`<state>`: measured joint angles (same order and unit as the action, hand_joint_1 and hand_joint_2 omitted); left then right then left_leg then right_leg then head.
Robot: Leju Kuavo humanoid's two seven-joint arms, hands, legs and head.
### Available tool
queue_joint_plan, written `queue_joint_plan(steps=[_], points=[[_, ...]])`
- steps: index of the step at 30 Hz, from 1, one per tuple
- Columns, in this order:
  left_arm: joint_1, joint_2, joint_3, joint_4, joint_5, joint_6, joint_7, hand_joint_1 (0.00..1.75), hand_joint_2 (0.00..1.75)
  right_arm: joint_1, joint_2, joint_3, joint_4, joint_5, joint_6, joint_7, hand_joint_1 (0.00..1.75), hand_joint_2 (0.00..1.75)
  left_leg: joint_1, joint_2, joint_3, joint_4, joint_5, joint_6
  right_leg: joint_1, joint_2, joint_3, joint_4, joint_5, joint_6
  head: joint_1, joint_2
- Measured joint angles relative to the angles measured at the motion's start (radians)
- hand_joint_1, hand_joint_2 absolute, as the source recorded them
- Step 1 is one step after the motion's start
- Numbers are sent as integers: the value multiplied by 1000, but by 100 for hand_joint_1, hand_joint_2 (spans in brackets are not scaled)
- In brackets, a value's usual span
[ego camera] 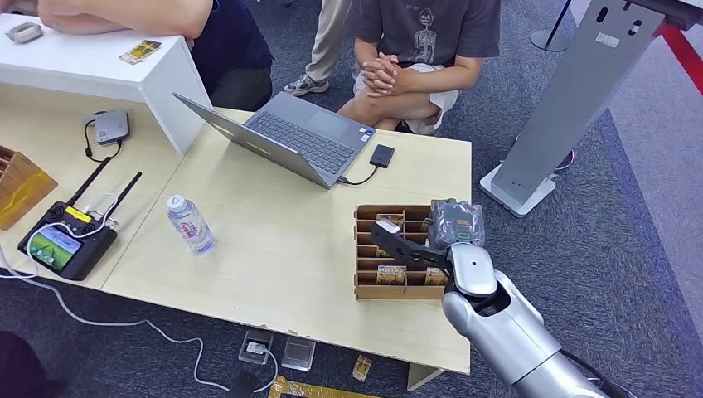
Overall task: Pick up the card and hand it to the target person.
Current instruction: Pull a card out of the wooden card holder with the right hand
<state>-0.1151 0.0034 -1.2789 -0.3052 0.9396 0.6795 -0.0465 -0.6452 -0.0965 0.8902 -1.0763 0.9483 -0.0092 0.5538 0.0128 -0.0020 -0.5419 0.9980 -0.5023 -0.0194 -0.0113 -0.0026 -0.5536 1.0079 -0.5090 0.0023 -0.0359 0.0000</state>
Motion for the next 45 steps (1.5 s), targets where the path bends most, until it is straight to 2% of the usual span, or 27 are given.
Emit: queue_joint_plan(steps=[3, 8, 15, 27, 38, 43, 45], points=[[0, 0, 0, 0, 0, 0, 0, 0, 0, 0, 2, 0, 1, 0, -5, -2, 167, 175, 0, 0, 0, 0, 0, 0, 0, 0, 0, 0, 0, 0, 0, 0], [0, 0, 0, 0, 0, 0, 0, 0, 0, 1, 3, 0, -1, 7, -17, -11, 170, 175, 0, 0, 0, 0, 0, 0, 0, 0, 0, 0, 0, 0, 0, 0], [0, 0, 1, 0, 0, 0, -2, 0, 0, 6, 2, 0, -36, 33, -30, -15, 163, 175, 0, 0, -1, 0, 0, 0, 0, 0, -1, 0, 0, 0, 0, 0], [0, 0, 3, 2, 2, 0, -8, 0, 0, 5, -9, -6, -202, 67, -24, -16, 164, 175, 0, 0, -1, 0, 0, 0, 0, 0, -1, 0, 0, 0, 0, 0], [1, 0, 4, 6, 0, -3, -14, 0, 0, -2, -46, -27, -359, 94, 2, 12, 164, 175, 0, 0, -1, 0, 0, 0, 0, 0, -2, 0, 0, 0, 0, 0], [1, 0, 4, 6, -15, -10, -22, 0, 0, -29, -56, -36, -373, 143, -53, 0, 164, 175, 0, 0, -2, 0, 0, 0, 0, 0, -1, 0, 0, 0, 0, 0], [1, 0, 3, 6, -22, -12, -24, 0, 0, -47, -57, -42, -365, 168, -95, -17, 158, 175, 0, 0, -2, 0, 0, 0, 0, 0, -1, 0, 0, 0, 0, 0]])
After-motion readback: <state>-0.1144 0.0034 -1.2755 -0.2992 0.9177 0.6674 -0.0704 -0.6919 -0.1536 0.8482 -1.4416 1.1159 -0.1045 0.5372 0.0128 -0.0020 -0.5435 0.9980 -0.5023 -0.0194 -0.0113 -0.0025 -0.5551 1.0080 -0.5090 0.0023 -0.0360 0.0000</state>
